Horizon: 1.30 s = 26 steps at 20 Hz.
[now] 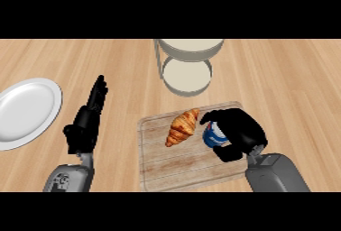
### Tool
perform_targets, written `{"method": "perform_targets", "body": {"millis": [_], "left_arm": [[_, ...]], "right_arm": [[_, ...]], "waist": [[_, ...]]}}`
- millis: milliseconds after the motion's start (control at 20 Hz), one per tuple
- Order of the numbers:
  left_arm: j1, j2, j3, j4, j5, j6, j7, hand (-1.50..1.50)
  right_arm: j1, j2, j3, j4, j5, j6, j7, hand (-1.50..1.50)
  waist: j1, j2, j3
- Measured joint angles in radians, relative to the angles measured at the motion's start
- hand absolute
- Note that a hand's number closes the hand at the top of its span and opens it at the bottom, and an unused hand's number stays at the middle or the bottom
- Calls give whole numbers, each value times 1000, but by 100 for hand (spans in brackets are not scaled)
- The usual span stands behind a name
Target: Pick the can from the cutting board and place it in the tiered basket
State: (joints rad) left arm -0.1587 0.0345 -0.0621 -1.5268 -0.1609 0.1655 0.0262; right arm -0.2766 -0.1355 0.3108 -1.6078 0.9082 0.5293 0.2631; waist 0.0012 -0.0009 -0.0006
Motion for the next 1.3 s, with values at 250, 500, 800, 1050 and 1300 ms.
{"method": "perform_targets", "body": {"millis": [250,500,800,1050,1300], "left_arm": [[-4,-3,1,4,-1,3,1,0],[-10,-3,-5,0,1,-6,5,0],[-17,-20,-22,17,-9,13,2,0],[-8,0,-6,-5,2,-4,14,0],[11,-1,-6,-23,3,-5,19,0]], "right_arm": [[-8,-20,53,43,112,-135,-71,150],[-111,64,203,139,275,-58,86,150],[-243,108,371,252,233,-16,340,150],[-329,127,443,280,156,-71,490,150],[-399,130,420,148,138,-33,601,150]], "waist": [[2,-3,-1],[19,-6,-5],[19,-4,-4],[16,0,-1],[7,-2,0]]}}
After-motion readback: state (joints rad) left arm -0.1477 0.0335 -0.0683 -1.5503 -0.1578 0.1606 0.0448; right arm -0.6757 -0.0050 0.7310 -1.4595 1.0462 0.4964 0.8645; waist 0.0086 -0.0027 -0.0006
